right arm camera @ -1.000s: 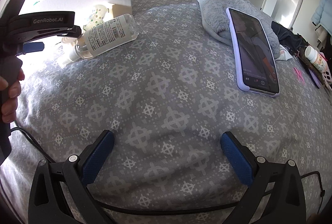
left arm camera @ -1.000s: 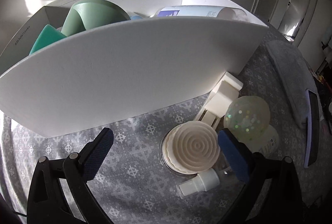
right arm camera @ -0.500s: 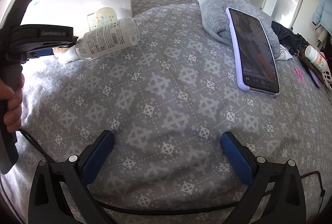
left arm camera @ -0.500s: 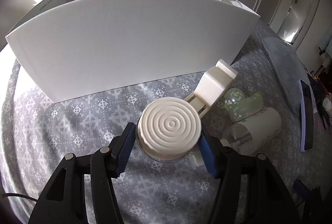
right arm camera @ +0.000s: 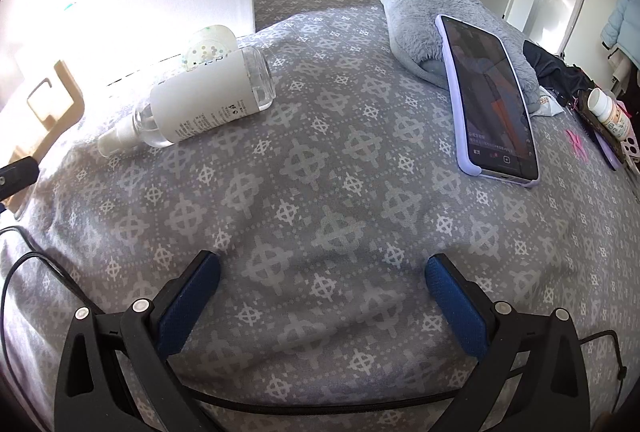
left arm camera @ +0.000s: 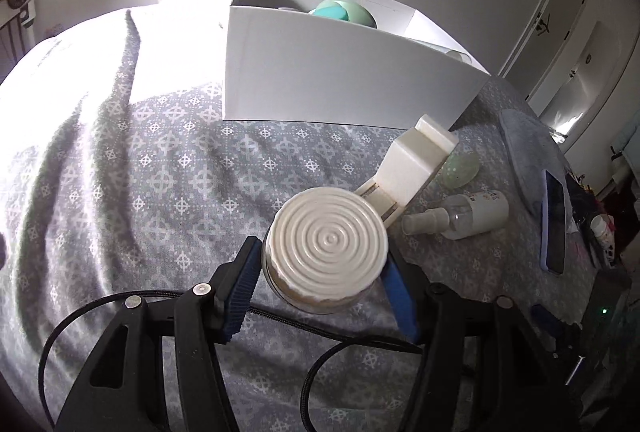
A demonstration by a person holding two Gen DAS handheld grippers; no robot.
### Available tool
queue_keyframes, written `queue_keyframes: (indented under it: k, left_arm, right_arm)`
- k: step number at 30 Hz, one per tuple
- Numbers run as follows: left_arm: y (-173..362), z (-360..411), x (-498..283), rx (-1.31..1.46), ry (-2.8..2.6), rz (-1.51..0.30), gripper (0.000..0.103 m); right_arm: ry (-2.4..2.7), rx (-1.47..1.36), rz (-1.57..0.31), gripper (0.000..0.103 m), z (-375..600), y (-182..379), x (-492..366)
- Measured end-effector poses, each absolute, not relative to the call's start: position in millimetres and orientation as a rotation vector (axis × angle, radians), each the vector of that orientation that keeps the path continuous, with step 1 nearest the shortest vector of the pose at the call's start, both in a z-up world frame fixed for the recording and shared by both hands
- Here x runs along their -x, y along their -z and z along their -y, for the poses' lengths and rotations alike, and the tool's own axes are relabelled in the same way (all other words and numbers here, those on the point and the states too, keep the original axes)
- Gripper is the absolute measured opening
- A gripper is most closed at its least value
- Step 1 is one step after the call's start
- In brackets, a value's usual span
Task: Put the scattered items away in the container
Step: 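Carry the jar over the white box and open the left tool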
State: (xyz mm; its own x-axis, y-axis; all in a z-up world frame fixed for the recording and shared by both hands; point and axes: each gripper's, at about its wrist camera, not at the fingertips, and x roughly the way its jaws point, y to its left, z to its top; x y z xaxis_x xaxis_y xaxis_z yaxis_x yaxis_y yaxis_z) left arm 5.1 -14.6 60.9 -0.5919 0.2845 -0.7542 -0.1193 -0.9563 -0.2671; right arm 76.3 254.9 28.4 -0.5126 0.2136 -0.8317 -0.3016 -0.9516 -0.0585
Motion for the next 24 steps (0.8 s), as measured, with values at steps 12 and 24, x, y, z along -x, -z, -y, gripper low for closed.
queue_keyframes:
  k: [12, 24]
  left_arm:
    - [-152, 11, 51, 0.969, -2.681, 0.371, 0.058]
    - [-133, -16, 179, 1.082, -2.737, 0.369, 0.058]
  right_arm:
    - [-2.497, 1.354, -0.133, 0.103, -256, -28, -76]
    - [-2.497, 1.354, -0.134, 0.103, -256, -28, -76]
